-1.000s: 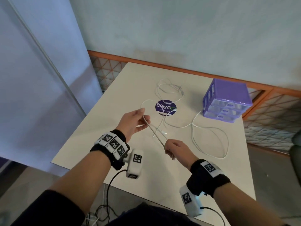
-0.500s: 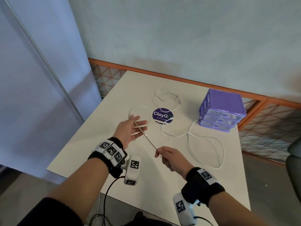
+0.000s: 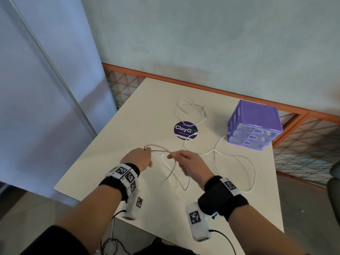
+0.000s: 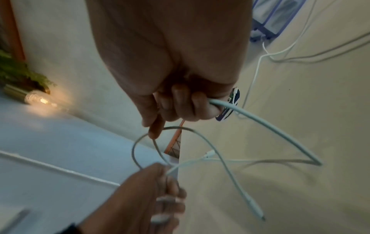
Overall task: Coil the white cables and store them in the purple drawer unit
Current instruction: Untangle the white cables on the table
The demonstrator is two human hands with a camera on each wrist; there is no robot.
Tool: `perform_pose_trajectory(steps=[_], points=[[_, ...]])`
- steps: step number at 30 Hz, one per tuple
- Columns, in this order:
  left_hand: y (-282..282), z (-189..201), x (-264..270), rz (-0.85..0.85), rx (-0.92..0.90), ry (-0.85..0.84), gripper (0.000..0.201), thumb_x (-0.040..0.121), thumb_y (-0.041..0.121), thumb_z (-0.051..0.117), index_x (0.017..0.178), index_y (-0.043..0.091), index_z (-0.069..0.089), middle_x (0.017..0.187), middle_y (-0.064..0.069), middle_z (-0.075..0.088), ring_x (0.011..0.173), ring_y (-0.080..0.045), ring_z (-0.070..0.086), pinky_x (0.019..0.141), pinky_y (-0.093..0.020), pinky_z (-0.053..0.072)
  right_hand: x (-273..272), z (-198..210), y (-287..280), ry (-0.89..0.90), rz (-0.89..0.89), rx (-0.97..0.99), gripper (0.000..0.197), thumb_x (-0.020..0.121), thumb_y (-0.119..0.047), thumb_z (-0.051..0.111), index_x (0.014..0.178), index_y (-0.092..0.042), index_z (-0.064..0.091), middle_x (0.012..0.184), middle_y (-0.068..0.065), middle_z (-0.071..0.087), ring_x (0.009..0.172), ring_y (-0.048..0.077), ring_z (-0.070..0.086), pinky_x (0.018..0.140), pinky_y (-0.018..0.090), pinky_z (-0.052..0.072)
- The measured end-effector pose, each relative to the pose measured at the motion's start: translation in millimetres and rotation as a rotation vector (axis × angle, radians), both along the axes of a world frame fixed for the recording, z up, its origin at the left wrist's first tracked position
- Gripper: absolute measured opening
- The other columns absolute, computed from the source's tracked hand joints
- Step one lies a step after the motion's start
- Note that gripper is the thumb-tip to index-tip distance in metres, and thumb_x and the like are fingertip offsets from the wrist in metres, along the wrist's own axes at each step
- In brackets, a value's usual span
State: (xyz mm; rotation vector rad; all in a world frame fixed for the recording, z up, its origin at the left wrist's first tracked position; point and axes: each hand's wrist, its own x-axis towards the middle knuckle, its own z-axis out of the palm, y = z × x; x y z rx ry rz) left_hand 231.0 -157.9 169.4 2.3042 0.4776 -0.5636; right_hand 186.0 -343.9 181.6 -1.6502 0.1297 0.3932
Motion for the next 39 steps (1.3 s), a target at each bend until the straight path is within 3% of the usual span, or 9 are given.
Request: perform_pose_trajectory(steps=[3, 6, 10, 15, 22, 27, 31, 36, 39], points=[[8.6, -7.6, 2.5, 0.009, -0.033, -0.024, 0.030, 0.096, 0.013, 0.036, 0.120, 0.003, 0.052, 0.114, -0.018, 0.058, 0.104, -0.034, 0.058, 0.084, -0.043, 0.053, 13.2, -2.3, -15.7, 0.025, -0.151, 0.032, 0.023, 0.096, -0.018, 0.052, 0.081, -0.013, 0.067, 0.058, -0.002, 0.038, 0.039, 0.004, 0.030, 0.039, 0.013, 0.023], [15.5, -14.9, 5.2, 0.097, -0.430, -0.116, 0.022, 0.098, 0.024, 0.046, 0.095, 0.010, 0.063, 0.097, -0.010, 0.062, 0.070, -0.020, 0.061, 0.053, -0.026, 0.054, 23.0, -7.0, -29.7, 0.062, -0.300, 0.023, 0.024, 0.096, -0.017, 0.047, 0.087, -0.012, 0.068, 0.059, -0.002, 0.033, 0.043, 0.007, 0.025, 0.040, 0.016, 0.019], [25.6, -19.4, 7.6, 0.194, -0.520, -0.188, 0.034, 0.092, 0.037, 0.059, 0.082, 0.006, 0.069, 0.068, -0.009, 0.066, 0.046, -0.012, 0.054, 0.043, -0.017, 0.047, 29.2, -4.3, -40.5, 0.032, -0.390, 0.040, 0.025, 0.093, -0.021, 0.048, 0.093, -0.013, 0.072, 0.057, -0.005, 0.027, 0.045, 0.010, 0.021, 0.042, 0.019, 0.018], [32.7, -19.0, 13.1, 0.381, -0.572, -0.057, 0.048, 0.090, 0.045, 0.058, 0.090, -0.003, 0.062, 0.076, -0.017, 0.068, 0.040, -0.016, 0.059, 0.042, -0.020, 0.052, 29.9, 3.7, -41.6, -0.063, -0.368, 0.106, 0.026, 0.093, -0.021, 0.047, 0.086, -0.013, 0.070, 0.061, 0.000, 0.033, 0.050, 0.013, 0.027, 0.045, 0.020, 0.022], [-0.1, 11.3, 11.1, 0.210, -0.694, 0.152, 0.067, 0.089, 0.067, 0.031, 0.104, 0.006, 0.054, 0.090, -0.021, 0.073, 0.068, -0.031, 0.069, 0.060, -0.033, 0.059, 23.7, 0.5, -16.2, -0.104, -0.179, 0.154, 0.026, 0.098, -0.014, 0.048, 0.107, -0.005, 0.071, 0.059, -0.001, 0.043, 0.050, 0.008, 0.038, 0.047, 0.017, 0.029], [-12.7, 16.0, 26.9, 0.399, -1.110, -0.062, 0.051, 0.097, 0.021, 0.052, 0.141, 0.004, 0.032, 0.106, -0.014, 0.072, 0.081, -0.026, 0.069, 0.071, -0.035, 0.059, 10.4, -10.8, -11.3, -0.017, -0.021, 0.073, 0.021, 0.094, -0.013, 0.054, 0.100, -0.008, 0.073, 0.052, -0.005, 0.038, 0.044, 0.003, 0.033, 0.042, 0.013, 0.023], [-4.9, 21.6, 37.8, 0.540, -1.244, -0.173, 0.030, 0.097, 0.003, 0.048, 0.120, 0.016, 0.034, 0.098, -0.011, 0.074, 0.065, -0.017, 0.066, 0.068, -0.032, 0.059, -0.1, -28.4, -26.4, 0.159, 0.059, -0.078, 0.022, 0.091, -0.021, 0.056, 0.090, -0.012, 0.077, 0.056, -0.002, 0.042, 0.043, 0.006, 0.033, 0.042, 0.015, 0.024], [-11.4, 16.5, 32.2, 0.457, -1.123, -0.138, 0.021, 0.102, 0.021, 0.040, 0.112, 0.010, 0.055, 0.076, -0.003, 0.061, 0.048, -0.008, 0.047, 0.060, -0.026, 0.058, 19.6, -39.8, -34.4, 0.029, -0.014, -0.195, 0.025, 0.094, -0.017, 0.051, 0.092, -0.015, 0.075, 0.082, 0.001, 0.063, 0.072, 0.014, 0.055, 0.066, 0.021, 0.042], [-11.8, 12.3, 28.9, 0.441, -1.061, -0.151, 0.027, 0.102, 0.031, 0.037, 0.110, 0.013, 0.056, 0.059, 0.004, 0.040, 0.041, -0.005, 0.036, 0.055, -0.021, 0.046, 52.1, -55.0, -45.6, -0.234, -0.156, -0.653, 0.028, 0.090, -0.007, 0.052, 0.112, -0.013, 0.068, 0.112, 0.009, 0.063, 0.107, 0.027, 0.055, 0.092, 0.031, 0.042]])
